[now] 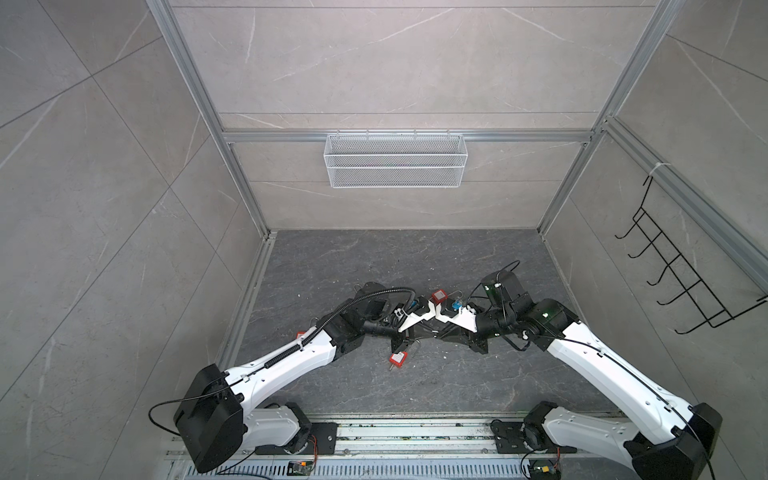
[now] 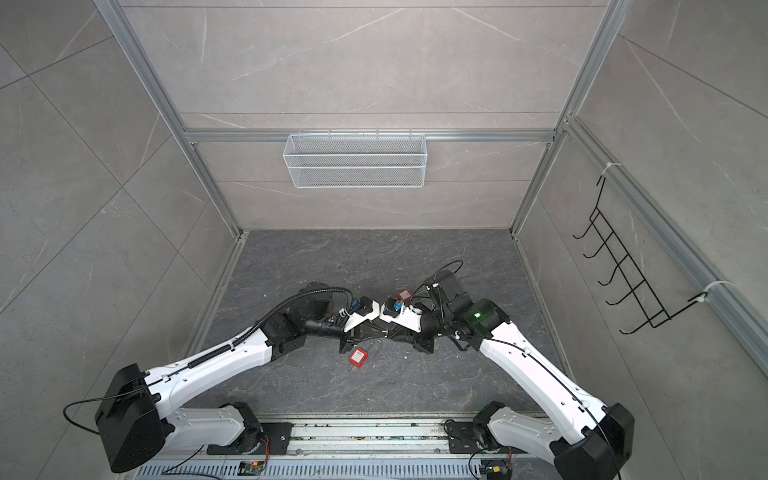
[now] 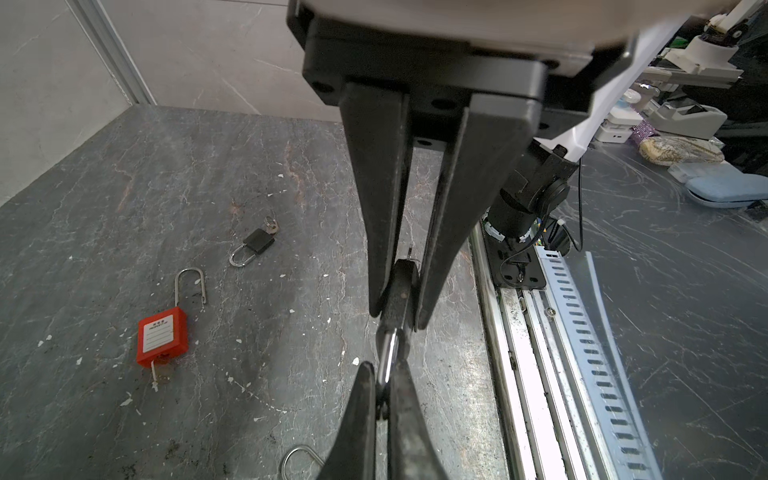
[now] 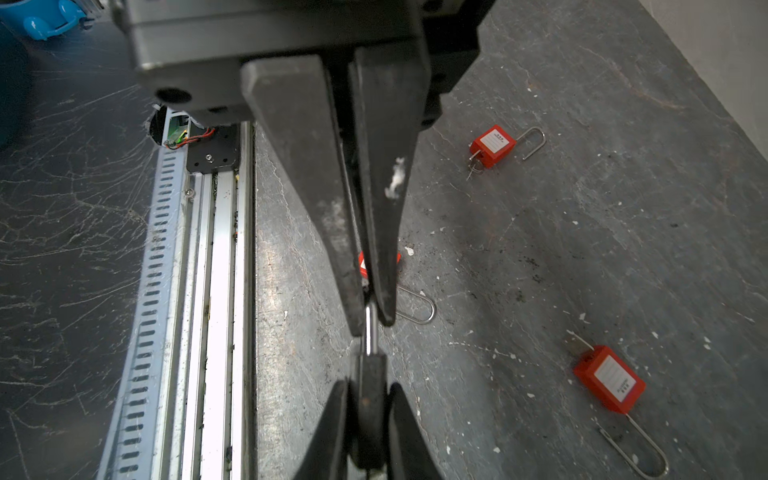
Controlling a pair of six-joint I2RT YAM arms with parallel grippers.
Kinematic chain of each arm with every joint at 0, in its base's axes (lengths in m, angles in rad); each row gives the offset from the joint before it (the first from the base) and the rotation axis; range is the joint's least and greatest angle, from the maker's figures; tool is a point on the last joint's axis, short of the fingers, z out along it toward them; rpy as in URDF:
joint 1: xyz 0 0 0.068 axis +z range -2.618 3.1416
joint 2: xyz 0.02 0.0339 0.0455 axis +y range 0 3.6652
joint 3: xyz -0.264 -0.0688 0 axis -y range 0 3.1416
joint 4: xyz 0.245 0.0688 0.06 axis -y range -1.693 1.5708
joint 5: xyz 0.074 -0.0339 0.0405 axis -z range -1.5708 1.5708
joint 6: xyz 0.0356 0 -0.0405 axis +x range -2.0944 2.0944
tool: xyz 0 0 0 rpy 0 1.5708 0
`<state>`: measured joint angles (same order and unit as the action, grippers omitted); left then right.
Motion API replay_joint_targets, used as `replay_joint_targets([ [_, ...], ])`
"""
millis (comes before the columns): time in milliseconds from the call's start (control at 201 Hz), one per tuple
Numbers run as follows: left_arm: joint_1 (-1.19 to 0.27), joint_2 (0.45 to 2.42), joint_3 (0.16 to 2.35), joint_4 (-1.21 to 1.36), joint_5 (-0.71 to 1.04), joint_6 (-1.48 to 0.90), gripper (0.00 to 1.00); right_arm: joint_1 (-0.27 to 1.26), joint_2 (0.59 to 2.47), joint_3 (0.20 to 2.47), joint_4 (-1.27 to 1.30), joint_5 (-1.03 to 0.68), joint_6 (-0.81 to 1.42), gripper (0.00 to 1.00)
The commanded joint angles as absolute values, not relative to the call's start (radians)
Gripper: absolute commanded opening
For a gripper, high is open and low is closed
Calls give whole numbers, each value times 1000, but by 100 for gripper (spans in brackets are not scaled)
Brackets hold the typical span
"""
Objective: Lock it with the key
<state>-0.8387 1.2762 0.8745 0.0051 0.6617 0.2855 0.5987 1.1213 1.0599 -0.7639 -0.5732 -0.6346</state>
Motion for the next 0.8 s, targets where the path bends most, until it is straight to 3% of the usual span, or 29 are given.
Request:
replay_joint_targets([
  [0, -910, 1289, 878, 190, 743, 234, 0, 652, 1109, 1063, -463, -693, -614, 0],
  [144, -904, 1240, 874, 129, 684, 290, 0, 651, 1116, 1092, -563, -679, -628, 0],
  [279, -882, 1197, 890, 47, 667, 340, 0, 649, 1101, 1117, -682, -600, -630, 26],
  [403, -857, 1159, 886, 12, 665, 367, 0, 647, 1066, 1129, -774, -540, -626, 35],
  [792, -851, 1164, 958, -129, 661, 476, 0, 640, 1056, 1229, -1041, -495, -647, 36],
])
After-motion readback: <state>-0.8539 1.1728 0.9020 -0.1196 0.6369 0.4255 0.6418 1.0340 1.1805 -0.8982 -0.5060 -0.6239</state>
